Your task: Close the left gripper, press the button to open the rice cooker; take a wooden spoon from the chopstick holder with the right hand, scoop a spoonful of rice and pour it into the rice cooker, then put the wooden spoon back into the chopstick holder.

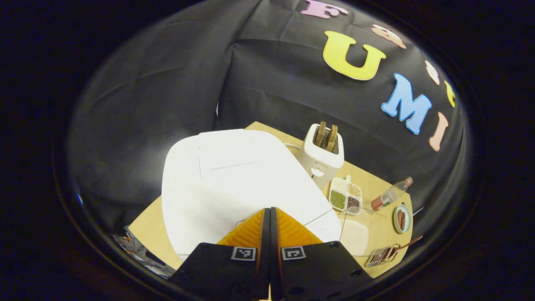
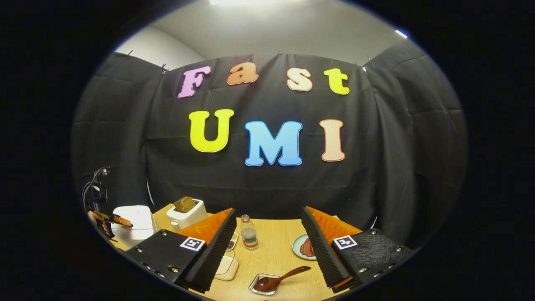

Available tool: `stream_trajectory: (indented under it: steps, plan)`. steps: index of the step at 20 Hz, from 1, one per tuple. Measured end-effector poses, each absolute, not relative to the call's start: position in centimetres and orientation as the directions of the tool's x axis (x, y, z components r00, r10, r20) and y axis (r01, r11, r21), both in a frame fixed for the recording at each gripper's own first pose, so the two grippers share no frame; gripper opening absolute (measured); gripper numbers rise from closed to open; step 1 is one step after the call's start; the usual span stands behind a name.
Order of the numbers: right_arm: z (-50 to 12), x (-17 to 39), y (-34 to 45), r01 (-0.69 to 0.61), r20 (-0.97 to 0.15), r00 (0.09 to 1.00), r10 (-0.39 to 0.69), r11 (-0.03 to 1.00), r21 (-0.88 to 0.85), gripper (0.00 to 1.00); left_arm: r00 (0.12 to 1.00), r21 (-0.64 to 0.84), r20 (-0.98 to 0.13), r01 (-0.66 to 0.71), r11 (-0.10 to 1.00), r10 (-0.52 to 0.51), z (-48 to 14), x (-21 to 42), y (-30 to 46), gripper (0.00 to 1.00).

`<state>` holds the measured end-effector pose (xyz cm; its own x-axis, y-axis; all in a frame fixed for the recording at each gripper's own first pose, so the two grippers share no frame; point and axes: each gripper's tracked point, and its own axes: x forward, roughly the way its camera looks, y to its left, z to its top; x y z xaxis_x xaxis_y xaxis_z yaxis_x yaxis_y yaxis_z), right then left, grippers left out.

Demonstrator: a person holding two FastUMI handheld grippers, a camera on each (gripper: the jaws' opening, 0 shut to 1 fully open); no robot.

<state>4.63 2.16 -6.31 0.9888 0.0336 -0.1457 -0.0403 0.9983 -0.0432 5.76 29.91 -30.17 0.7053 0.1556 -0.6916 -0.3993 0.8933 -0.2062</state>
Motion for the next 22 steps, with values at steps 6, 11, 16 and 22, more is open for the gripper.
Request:
stream_trajectory:
  steps: [6, 11, 16, 22]
  plan:
    - [-6.3, 4.6, 2.2, -0.047, -0.142, 0.989, 0.040, 0.998, -0.049, 0.96, 0.766, -0.105, -0.588, -0.390, 0.915, 0.260, -25.0, 6.9, 30.6, 0.09]
    - [-6.0, 4.4, 2.5, -0.062, -0.127, 0.990, 0.056, 0.997, -0.048, 0.96, 0.847, -0.064, -0.406, -0.400, 0.914, 0.343, -16.9, 7.9, 32.2, 0.37]
    - [-6.0, 3.9, 2.1, -0.073, -0.100, 0.993, 0.069, 0.996, -0.042, 0.96, 0.918, -0.078, -0.212, -0.358, 0.930, 0.336, -8.9, 6.2, 29.2, 0.82]
    - [-6.8, 3.6, 0.2, -0.045, -0.114, 0.993, 0.044, 0.999, -0.009, 0.96, 0.963, -0.055, -0.060, -0.266, 0.963, 0.262, -4.6, 3.1, 22.2, 0.78]
